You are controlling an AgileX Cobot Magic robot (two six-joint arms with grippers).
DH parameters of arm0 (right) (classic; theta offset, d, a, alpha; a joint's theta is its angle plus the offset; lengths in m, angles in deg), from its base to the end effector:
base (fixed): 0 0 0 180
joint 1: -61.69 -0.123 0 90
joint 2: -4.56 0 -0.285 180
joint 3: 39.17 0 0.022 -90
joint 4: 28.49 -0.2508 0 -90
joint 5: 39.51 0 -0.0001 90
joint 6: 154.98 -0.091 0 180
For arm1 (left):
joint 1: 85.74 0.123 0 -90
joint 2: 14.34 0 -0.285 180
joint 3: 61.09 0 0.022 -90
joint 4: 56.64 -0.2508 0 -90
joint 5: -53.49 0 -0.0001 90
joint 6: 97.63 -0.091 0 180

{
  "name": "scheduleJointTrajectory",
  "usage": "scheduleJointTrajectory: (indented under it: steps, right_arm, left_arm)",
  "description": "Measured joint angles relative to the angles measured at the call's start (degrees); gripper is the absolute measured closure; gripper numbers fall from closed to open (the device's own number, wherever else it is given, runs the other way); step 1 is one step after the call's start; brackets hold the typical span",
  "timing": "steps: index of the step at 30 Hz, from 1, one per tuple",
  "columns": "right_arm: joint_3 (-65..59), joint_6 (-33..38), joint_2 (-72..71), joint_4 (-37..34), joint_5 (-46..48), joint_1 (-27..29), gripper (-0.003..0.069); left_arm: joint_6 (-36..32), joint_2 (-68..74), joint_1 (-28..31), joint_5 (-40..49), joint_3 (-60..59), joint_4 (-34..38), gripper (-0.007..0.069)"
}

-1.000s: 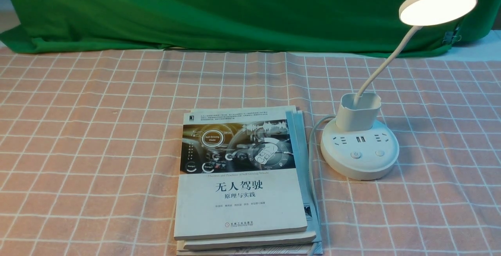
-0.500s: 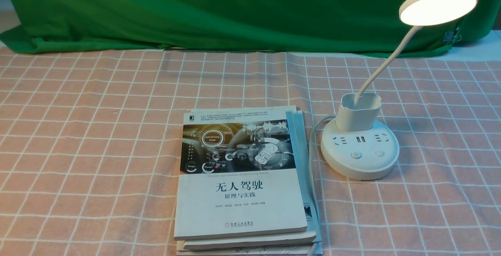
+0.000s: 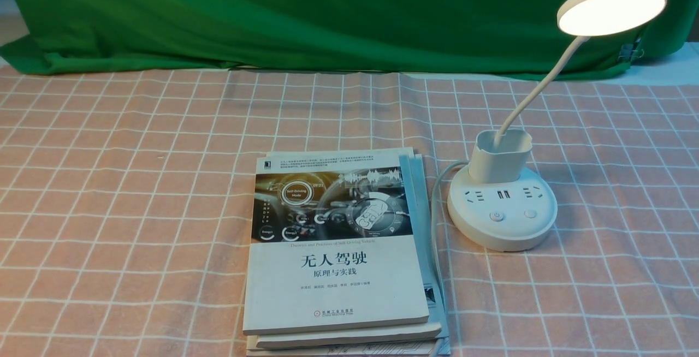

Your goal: Turn on the table lamp on the pink coffee tablecloth with your hand.

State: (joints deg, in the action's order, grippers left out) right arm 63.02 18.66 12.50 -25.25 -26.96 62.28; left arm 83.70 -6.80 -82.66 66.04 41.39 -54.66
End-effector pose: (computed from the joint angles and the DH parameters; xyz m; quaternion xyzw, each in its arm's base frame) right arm 0.0562 -0.0017 0.1897 0.0290 0.7558 0.0102 0.6541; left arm 0.0556 0.0023 0.1918 -0.0392 0.7514 -0.0039 0.6587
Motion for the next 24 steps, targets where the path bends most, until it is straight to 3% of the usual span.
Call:
scheduleJointTrajectory:
  steps: [24]
  right_arm:
    - [0.0,-0.2,0.0,-0.2,0.2,0.0,0.0436]
  left_arm:
    - [0.0,0.0,0.0,0.0,0.0,0.0,0.0603]
